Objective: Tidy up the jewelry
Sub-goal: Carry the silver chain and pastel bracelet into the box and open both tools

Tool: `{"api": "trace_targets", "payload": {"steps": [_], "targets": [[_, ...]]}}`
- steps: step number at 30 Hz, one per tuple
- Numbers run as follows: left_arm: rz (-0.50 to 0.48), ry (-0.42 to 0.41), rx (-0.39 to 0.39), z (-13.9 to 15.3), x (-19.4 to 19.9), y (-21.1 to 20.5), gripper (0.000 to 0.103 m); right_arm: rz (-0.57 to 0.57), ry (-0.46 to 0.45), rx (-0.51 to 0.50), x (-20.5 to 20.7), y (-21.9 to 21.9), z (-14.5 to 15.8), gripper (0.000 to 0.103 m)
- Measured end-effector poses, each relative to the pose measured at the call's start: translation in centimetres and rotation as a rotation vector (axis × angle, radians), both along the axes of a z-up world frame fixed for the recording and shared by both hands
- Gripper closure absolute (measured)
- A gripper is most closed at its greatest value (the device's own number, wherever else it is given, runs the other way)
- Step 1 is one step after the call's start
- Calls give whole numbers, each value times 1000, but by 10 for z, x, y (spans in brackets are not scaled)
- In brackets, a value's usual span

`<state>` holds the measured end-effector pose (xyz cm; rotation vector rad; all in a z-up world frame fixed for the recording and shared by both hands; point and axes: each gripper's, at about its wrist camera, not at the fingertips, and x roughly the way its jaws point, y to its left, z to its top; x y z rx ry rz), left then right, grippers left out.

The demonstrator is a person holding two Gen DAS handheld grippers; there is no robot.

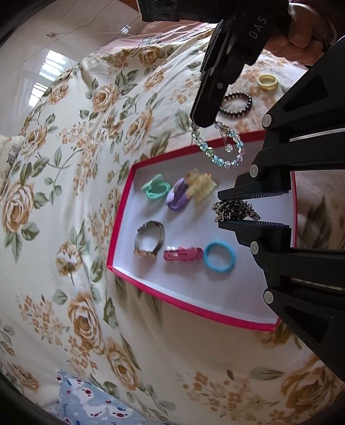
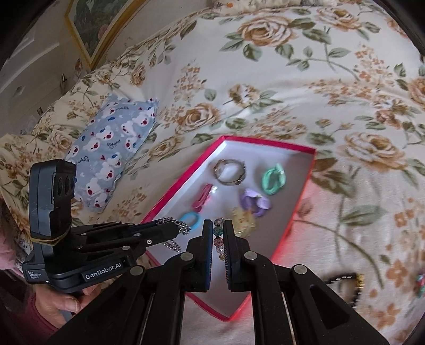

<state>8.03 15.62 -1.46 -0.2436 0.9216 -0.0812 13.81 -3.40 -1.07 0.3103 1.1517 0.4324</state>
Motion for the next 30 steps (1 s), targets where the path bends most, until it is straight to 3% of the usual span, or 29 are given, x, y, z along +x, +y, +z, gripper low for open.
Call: {"api": "trace_targets", "payload": {"steps": [15,30], "targets": [[75,82,31,-38,26,22,90,0,79,-94,5,-1,-51,96],[86,108,57,-48,33,21,85,48,105,-185,8,10,-70,96]]}}
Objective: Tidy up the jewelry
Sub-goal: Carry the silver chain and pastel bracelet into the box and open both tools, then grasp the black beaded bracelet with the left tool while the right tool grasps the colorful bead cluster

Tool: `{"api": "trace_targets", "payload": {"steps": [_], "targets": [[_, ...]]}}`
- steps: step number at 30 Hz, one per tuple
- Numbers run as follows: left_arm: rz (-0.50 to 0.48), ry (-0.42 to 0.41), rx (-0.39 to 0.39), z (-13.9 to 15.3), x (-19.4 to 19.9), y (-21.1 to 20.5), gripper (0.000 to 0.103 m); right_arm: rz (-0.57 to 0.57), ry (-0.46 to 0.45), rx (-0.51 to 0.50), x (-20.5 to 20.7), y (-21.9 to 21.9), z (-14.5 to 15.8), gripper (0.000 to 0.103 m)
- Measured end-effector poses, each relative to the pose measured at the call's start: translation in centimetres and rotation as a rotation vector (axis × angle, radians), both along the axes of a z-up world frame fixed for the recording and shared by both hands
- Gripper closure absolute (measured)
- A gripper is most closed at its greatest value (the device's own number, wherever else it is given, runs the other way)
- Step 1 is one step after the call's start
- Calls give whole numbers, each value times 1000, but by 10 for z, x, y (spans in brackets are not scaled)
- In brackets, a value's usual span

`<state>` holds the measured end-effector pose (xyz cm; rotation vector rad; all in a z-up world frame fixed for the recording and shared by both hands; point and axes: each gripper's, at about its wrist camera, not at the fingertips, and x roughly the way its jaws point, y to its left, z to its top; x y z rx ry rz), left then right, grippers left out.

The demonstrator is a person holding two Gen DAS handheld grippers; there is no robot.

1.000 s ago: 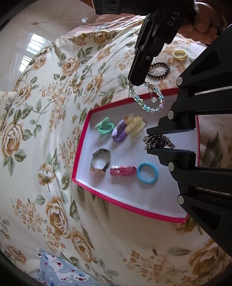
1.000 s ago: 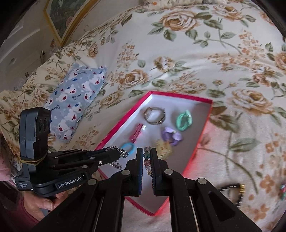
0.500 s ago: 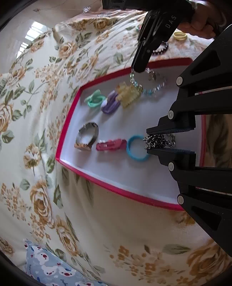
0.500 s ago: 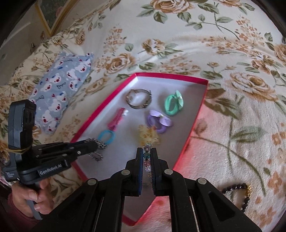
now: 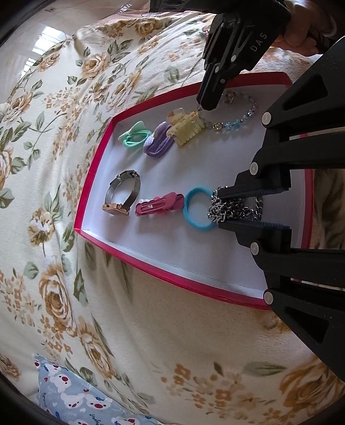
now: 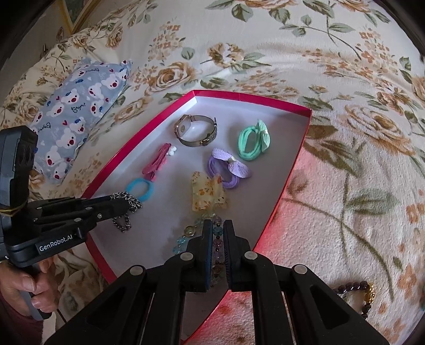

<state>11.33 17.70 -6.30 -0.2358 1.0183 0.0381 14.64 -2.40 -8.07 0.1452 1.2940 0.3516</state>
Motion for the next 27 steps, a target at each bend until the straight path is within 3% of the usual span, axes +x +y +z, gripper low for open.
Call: {"api": "trace_targets", "payload": {"steps": [5,12,15,19,27], "targets": [[3,1,9,2,-1,-2,83,4,0,-7,1,2,-1,94],[7,-26,19,14,-8,-5,62,-19,-1,41,-1,-3,5,88],[24,-39,16,20,-13,-4,61,-34,-17,49,-3,-8,14,84],[27,-61,-5,29,-23,-6,54,-74,-50,76,-11,-24,32,67],[25,-92,-16,43,-45,-16,45,-194,-98,71,-39,-76,67,58]]}}
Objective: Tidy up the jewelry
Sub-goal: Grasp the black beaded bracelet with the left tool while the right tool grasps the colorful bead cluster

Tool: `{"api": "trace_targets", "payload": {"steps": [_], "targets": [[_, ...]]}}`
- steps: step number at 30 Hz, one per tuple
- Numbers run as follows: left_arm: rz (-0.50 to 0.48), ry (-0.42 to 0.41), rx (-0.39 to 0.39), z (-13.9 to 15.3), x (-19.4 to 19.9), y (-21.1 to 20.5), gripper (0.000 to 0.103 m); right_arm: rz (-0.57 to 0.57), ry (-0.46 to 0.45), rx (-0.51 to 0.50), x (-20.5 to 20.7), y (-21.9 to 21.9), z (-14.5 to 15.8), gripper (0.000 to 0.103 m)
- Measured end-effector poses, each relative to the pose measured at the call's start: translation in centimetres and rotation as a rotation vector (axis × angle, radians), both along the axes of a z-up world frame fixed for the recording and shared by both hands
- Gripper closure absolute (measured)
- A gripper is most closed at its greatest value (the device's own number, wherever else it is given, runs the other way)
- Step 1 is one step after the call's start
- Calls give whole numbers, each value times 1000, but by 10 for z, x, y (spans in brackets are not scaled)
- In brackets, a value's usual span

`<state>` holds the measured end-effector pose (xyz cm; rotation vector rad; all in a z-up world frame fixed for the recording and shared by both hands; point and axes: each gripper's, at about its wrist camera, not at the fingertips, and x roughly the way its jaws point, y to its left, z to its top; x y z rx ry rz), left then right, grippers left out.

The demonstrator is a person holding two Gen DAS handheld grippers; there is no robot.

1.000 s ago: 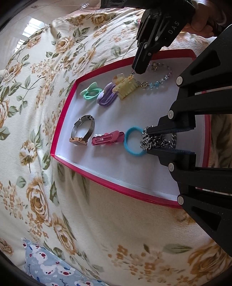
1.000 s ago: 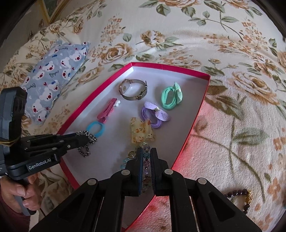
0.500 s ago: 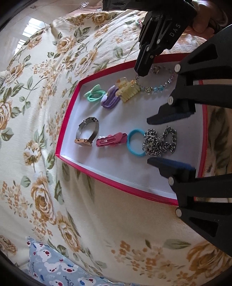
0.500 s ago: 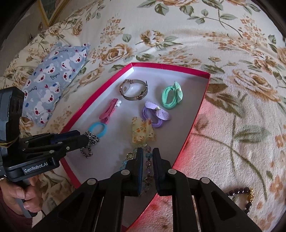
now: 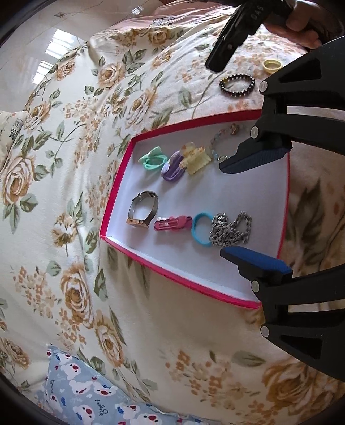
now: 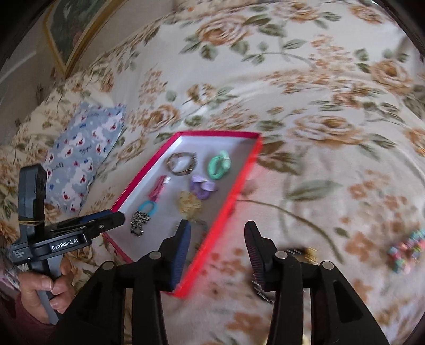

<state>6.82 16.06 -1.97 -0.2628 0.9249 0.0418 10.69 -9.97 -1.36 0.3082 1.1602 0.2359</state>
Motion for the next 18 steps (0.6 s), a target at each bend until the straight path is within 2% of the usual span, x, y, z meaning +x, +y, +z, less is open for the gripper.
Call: {"api": "trace_targets", "payload": {"steps": [8,13,18], "targets": [[-42,4,-36,7,-15,-22,36,-152,-8,-50,-36,-63,23,55],[-106,14,-38,10,-17,-47,36,-219,-3,-89,-63,-91,29,52],[-174,15,-37,14,-16,-73,30,-279,13,-104,-85,-118,30,52]]}}
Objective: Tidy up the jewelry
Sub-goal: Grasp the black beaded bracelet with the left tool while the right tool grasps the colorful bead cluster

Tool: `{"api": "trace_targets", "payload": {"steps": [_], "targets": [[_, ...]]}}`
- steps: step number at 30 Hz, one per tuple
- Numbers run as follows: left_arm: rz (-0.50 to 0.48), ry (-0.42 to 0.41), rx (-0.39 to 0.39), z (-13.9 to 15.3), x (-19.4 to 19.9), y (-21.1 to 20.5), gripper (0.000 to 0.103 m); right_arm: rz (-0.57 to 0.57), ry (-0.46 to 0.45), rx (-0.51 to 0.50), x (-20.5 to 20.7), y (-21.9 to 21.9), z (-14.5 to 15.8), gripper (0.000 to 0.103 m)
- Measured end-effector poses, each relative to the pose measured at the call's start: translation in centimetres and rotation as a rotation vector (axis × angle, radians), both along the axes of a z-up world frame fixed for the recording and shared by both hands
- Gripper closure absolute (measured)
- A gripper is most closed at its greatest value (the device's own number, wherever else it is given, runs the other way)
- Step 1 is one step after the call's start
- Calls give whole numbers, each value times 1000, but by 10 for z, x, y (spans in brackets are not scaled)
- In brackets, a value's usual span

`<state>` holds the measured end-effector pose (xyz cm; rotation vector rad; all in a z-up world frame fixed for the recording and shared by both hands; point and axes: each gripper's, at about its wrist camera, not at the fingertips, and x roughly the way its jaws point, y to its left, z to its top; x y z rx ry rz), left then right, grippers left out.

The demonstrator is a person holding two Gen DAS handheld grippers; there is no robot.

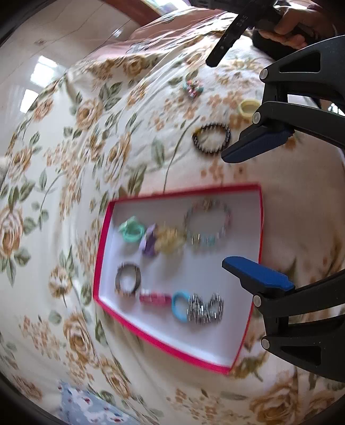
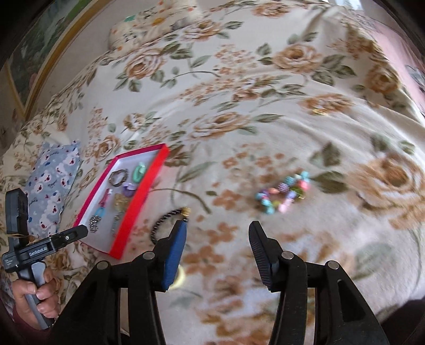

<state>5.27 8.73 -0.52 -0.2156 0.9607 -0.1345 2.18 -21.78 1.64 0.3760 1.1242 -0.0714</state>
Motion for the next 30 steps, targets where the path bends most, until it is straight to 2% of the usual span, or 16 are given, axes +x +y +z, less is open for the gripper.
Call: {"api": "trace_targets", "payload": {"steps": [13,21,30], "targets": [[-120,23,51,-6,28,-57,27,-72,-4,-33,-16,-37,-1,47],[-163,42,68,-16,49,-81,24,-75,3,-46,-6,-47,-7,47],[-207,68,77,-34,76,-105,24,-106,49,-57,16,-66,-29,48]]}}
